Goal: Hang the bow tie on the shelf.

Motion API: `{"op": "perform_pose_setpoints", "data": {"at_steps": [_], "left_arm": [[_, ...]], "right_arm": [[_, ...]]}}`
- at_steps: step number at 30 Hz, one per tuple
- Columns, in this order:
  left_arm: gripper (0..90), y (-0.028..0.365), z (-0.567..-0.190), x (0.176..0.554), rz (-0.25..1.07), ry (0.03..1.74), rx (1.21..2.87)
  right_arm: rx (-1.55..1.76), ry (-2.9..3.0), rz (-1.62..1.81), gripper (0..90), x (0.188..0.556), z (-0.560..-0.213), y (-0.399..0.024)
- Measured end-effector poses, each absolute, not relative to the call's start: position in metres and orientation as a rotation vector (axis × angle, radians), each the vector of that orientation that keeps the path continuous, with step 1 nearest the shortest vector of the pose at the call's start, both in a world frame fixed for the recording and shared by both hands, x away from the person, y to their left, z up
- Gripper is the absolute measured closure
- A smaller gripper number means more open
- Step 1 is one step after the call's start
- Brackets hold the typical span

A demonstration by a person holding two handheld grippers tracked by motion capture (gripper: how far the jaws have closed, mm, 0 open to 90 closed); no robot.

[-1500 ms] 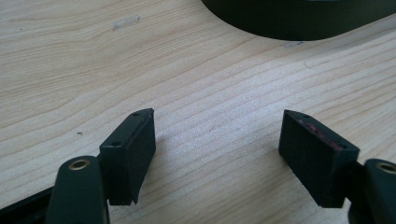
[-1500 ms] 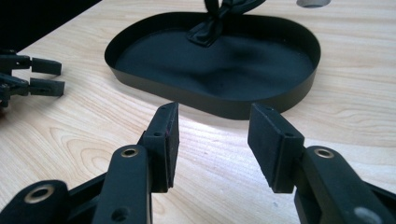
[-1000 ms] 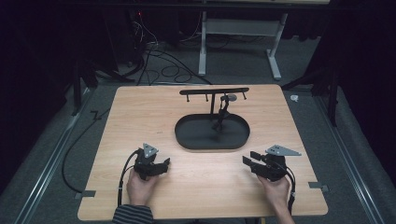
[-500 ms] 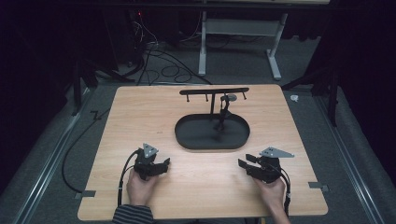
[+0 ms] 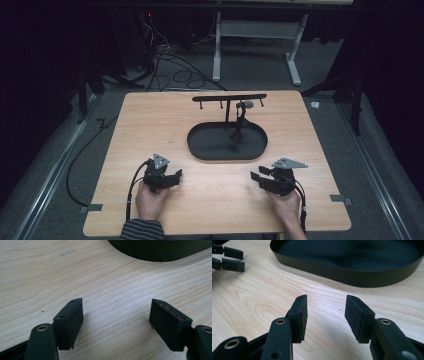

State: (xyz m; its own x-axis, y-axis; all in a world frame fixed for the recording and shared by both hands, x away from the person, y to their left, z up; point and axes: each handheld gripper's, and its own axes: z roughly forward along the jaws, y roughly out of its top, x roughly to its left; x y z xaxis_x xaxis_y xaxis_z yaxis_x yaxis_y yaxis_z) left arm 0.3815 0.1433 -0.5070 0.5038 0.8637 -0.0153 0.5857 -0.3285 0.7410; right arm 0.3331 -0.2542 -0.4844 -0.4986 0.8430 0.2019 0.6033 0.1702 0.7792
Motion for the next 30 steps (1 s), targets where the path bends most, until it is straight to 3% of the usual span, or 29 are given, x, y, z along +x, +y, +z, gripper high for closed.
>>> {"op": "perform_pose_setpoints", "data": {"at_steps": [30], "left_arm": [[27.7,0.143,-0.507,0.381,0.506,1.183,2.045]], "right_arm": [[1.359,2.228,1.129,54.5,0.341,-0.501,-0.232]]}}
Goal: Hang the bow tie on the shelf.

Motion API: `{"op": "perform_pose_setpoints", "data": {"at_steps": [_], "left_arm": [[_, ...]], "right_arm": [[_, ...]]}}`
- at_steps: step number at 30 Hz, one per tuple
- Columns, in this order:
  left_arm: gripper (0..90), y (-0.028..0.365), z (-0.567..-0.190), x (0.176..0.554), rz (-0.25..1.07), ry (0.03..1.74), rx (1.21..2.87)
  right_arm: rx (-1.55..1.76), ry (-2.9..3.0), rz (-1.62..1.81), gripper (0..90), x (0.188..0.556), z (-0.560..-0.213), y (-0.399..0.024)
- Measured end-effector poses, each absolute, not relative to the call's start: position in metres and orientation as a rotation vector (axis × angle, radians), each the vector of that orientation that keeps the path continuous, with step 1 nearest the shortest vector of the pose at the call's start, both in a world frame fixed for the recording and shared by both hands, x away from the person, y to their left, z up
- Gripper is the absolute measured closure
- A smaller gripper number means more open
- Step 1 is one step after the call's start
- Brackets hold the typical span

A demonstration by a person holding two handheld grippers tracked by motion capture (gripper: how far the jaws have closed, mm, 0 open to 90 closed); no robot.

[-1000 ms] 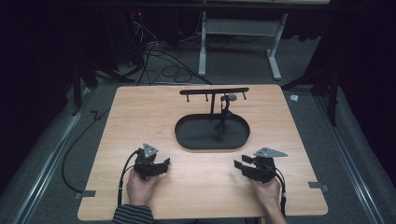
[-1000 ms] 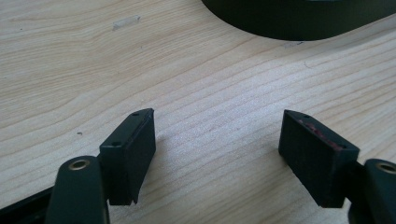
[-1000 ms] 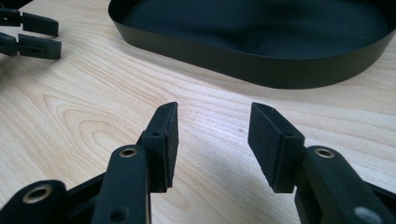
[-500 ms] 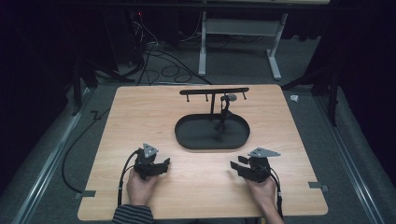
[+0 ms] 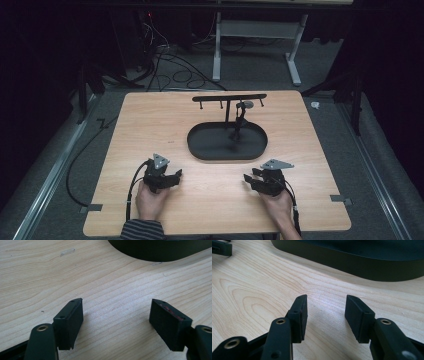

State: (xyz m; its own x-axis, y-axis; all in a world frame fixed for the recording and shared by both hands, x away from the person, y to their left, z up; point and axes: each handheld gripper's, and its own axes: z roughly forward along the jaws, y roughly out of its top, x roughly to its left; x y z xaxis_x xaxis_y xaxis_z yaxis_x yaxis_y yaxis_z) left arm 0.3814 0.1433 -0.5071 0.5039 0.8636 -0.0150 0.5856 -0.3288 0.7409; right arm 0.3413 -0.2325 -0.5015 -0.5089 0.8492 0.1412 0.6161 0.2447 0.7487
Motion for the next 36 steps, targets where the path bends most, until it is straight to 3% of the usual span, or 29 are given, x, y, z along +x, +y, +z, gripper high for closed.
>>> {"op": "perform_pose_setpoints", "data": {"at_steps": [20,36], "left_arm": [[27.7,0.143,-0.507,0.381,0.506,1.184,2.044],[27.7,0.143,-0.507,0.381,0.506,1.183,2.044]], "right_arm": [[1.214,2.265,0.975,46.3,0.337,-0.503,-0.214],[1.214,2.267,0.975,46.1,0.337,-0.503,-0.214]]}}
